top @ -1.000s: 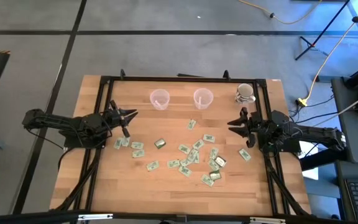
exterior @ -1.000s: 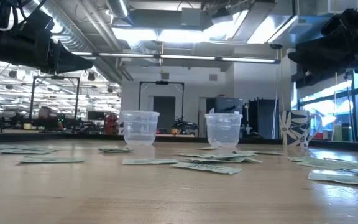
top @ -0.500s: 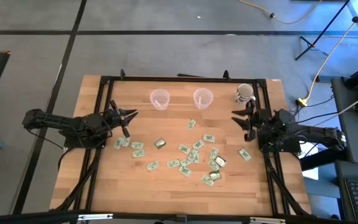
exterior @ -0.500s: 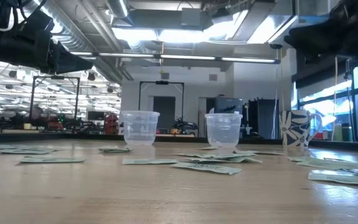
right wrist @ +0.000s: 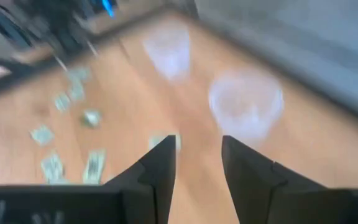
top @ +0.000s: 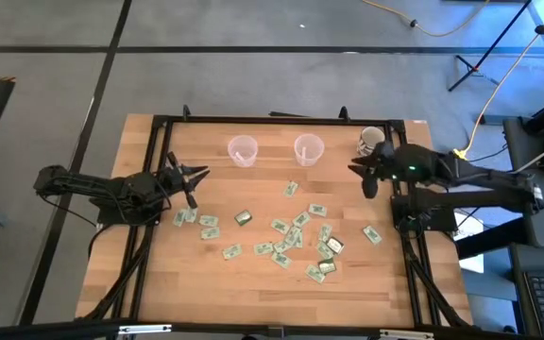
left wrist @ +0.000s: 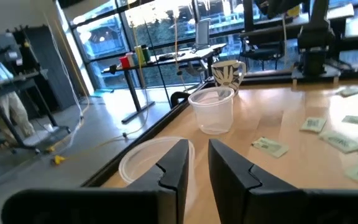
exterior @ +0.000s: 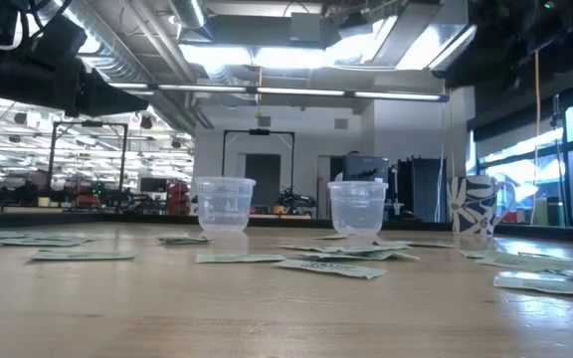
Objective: Pick and place Stevia / Truvia into bins
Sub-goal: Put the stevia packet into the right transparent container
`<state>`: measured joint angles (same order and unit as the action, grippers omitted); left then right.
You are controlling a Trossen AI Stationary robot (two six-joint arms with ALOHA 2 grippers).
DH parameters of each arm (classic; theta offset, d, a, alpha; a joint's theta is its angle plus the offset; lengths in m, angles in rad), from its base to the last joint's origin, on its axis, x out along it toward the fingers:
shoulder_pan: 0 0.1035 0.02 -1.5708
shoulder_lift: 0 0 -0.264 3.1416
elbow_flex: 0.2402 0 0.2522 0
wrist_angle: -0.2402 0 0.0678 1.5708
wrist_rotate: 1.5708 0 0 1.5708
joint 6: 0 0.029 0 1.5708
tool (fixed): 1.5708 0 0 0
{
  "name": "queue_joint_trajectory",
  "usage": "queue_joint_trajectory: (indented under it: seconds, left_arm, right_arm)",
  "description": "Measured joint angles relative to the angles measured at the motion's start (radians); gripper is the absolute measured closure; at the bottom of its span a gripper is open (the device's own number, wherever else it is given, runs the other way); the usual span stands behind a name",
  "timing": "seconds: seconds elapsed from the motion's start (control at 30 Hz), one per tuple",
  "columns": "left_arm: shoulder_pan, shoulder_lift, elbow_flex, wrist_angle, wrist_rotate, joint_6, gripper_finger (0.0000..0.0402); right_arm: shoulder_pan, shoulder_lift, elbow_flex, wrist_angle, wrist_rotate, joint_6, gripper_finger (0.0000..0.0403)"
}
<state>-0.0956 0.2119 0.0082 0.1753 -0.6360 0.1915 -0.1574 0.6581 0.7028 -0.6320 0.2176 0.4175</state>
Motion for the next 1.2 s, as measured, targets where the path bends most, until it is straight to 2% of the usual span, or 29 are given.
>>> queue_joint_trajectory:
  seconds: [0.13,0.23,0.33,0.43,0.63,0.97,1.2]
  left_arm:
    - [0.000,0.000,0.000,0.000,0.000,0.074,0.0345]
    - [0.000,0.000,0.000,0.000,0.000,0.104,0.0345]
    - [0.000,0.000,0.000,0.000,0.000,0.111,0.0345]
    - [0.000,0.000,0.000,0.000,0.000,0.111,0.0345]
    - [0.000,0.000,0.000,0.000,0.000,0.110,0.0345]
    - [0.000,0.000,0.000,0.000,0.000,0.110,0.0345]
    - [0.000,0.000,0.000,0.000,0.000,0.110,0.0345]
  right_arm:
    - [0.021,0.177,0.146,-0.305,-0.065,0.253,0.0270]
    - [0.050,0.293,0.209,-0.468,-0.126,0.487,0.0270]
    - [0.094,0.388,0.218,-0.562,-0.185,0.665,0.0270]
    - [0.143,0.472,0.192,-0.604,-0.244,0.751,0.0270]
    - [0.211,0.584,0.112,-0.566,-0.239,0.802,0.0270]
    - [0.338,0.652,0.009,-0.374,-0.316,0.835,0.0270]
    - [0.454,0.705,-0.014,-0.264,-0.324,0.843,0.0270]
